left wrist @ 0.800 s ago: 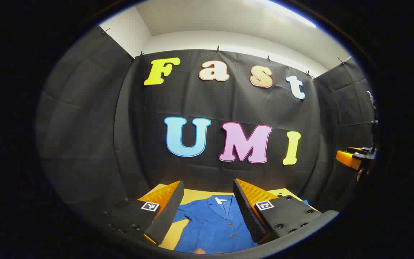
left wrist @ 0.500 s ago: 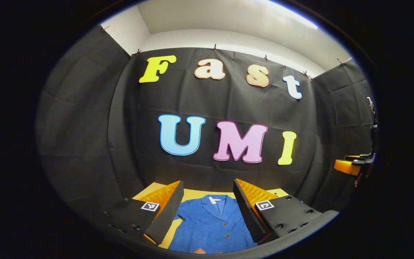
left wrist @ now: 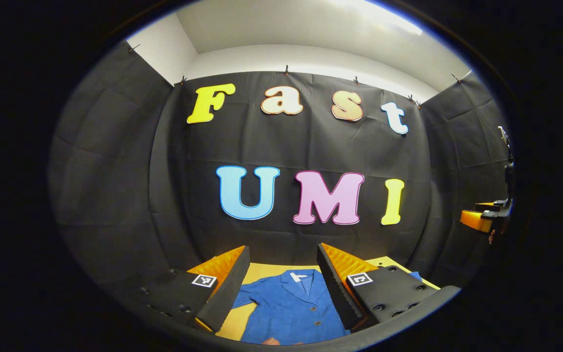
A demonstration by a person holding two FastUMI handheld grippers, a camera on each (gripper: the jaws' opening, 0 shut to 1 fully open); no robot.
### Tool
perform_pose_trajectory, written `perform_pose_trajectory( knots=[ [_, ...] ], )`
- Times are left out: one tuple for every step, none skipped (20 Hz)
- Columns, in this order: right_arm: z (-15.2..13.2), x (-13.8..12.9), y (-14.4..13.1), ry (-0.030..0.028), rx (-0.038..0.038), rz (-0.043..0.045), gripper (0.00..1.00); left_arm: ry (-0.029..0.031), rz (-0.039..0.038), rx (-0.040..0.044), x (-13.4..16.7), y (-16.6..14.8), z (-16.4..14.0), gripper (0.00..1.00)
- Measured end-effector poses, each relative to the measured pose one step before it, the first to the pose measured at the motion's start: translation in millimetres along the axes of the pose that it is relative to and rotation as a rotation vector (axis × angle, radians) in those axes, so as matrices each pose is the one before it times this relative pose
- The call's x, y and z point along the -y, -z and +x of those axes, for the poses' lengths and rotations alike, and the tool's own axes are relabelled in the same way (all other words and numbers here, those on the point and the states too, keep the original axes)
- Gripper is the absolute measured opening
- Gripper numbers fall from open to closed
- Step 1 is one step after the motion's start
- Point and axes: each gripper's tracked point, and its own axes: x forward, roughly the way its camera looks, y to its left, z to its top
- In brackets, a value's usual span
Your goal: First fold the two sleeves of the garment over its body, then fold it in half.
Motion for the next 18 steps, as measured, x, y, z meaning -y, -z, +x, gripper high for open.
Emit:
perform_pose_trajectory(
  knots=[
    [0.35, -5.97, 0.22, -0.0136, 0.00169, 0.00519, 0.92, -0.00534, 0.00295, -0.00222, -3.87, 0.03, -1.73, 0.8],
    [0.72, -4.49, -0.16, -0.00958, 0.00059, 0.00068, 0.92, -0.00627, 0.00366, 0.00091, 0.97, 2.22, -1.38, 0.79],
    [2.23, -1.79, -0.23, -0.00469, 0.00062, -0.00262, 0.91, -0.00832, 0.00422, -0.00035, -3.07, 2.3, -2.13, 0.79],
    [0.71, -1.93, 0.82, -0.0039, -0.00134, -0.00305, 0.9, -0.00418, 0.00294, -0.00154, -2.09, -0.03, -0.67, 0.8],
    [0.53, -2.34, 0.97, -0.00398, -0.00094, -0.00265, 0.9, -0.00432, 0.00019, -0.00266, -1.47, 0.18, 0.08, 0.79],
    [0.98, -1.7, 0.48, -0.00282, -0.00144, -0.00289, 0.9, -0.00481, -0.00292, -0.00379, -1.26, 2.06, 0.02, 0.79],
    [1.19, -1.47, 1.05, -0.00181, -0.00204, -0.00262, 0.9, -0.00277, -0.00502, -0.00649, -1.55, 0.63, 0.51, 0.8],
    [0.47, -0.44, 1.94, -0.00051, -0.00431, -0.00289, 0.9, -0.00337, -0.00568, -0.00645, -1.93, 3.91, -0.51, 0.79],
    [2.09, -0.04, 1.07, -0.0014, -0.00358, -0.00078, 0.94, -0.00423, -0.00461, -0.00483, -2.21, 1.06, 0.8, 0.8],
    [0.46, -1.0, -0.24, -0.00439, -0.00164, 0.00377, 0.9, -0.00545, -0.00074, -0.00507, -1.27, 2.69, -0.13, 0.79],
    [2.44, -0.38, -0.36, -0.00481, 0.00013, 0.001, 0.91, -0.00571, 0.0039, -0.00359, -1.72, 0.94, 0.42, 0.79],
    [3.8, 0.45, -3.15, -0.00569, -0.00146, -0.00827, 0.9, -0.00326, 0.00339, -0.00006, -2.49, -0.17, 0.39, 0.8],
    [3.99, 1.88, -2.43, -0.0038, 0.00093, -0.01412, 0.91, 0.00313, 0.00097, 0.00207, 0.1, -1.05, 0.86, 0.8],
    [4.28, 3.02, -5.5, 0.00201, 0.00626, -0.01582, 0.9, 0.00278, -0.00057, 0.00125, 1.27, 0.87, 1.11, 0.8],
    [3.86, 4.03, -6.33, 0.00646, 0.01407, -0.01326, 0.94, -0.00049, -0.00127, -0.00069, -0.25, -0.36, 2.26, 0.8],
    [2.95, 2.38, -6.52, 0.00463, 0.01798, -0.00939, 0.9, -0.00284, -0.00421, -0.00129, -1.6, 1.87, 0.52, 0.8],
    [3.45, 0.83, -5.46, 0.00264, 0.01404, -0.00676, 0.94, 0.00033, -0.0071, -0.0016, 0.34, 0.32, 1.58, 0.8],
    [3.1, 2.64, -2.66, 0.00782, 0.01093, -0.0031, 0.9, 0.00079, -0.00718, -0.0034, 0.84, 2.01, -0.09, 0.8]
  ],
)
